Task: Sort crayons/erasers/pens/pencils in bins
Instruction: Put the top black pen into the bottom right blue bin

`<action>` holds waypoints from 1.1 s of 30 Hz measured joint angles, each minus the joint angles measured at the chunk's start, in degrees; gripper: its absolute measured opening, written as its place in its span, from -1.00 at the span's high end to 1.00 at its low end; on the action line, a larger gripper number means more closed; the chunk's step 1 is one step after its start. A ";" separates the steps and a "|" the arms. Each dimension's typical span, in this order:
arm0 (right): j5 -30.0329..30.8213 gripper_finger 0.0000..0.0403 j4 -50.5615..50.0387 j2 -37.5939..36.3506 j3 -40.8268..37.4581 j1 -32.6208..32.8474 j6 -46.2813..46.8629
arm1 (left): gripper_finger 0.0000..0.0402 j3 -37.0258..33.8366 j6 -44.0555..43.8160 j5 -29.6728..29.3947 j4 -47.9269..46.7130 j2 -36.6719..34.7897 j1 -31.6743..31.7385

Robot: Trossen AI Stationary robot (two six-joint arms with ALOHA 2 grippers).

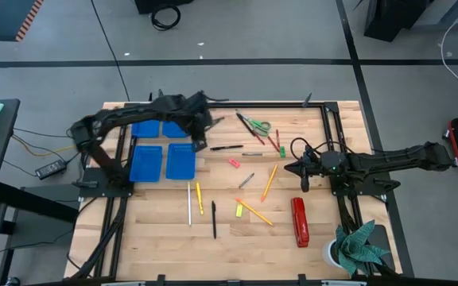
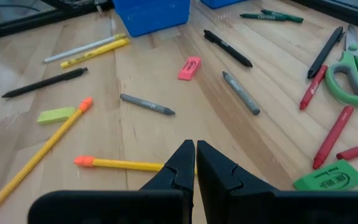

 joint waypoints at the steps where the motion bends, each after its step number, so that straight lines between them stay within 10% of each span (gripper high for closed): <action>1: 0.16 0.88 0.00 0.32 0.00 -0.02 0.00 | 0.96 -2.70 -0.64 -0.52 1.63 -2.74 0.31; 9: 3.41 0.88 0.99 2.51 -0.10 -0.02 -0.87 | 0.97 -23.31 -7.98 -2.24 23.28 -24.32 -0.91; 18: 7.30 0.88 8.31 6.23 9.24 -0.89 -5.01 | 0.87 -31.98 -6.30 -5.43 41.57 -33.26 -2.10; 24: 8.38 0.83 1.15 21.24 24.16 -4.04 -5.17 | 0.95 -36.58 -3.82 -5.23 62.11 -36.58 -3.46; 33: 8.79 0.60 -5.45 52.06 47.92 -10.87 -8.10 | 0.83 -37.30 -3.01 -5.24 60.29 -37.24 -5.33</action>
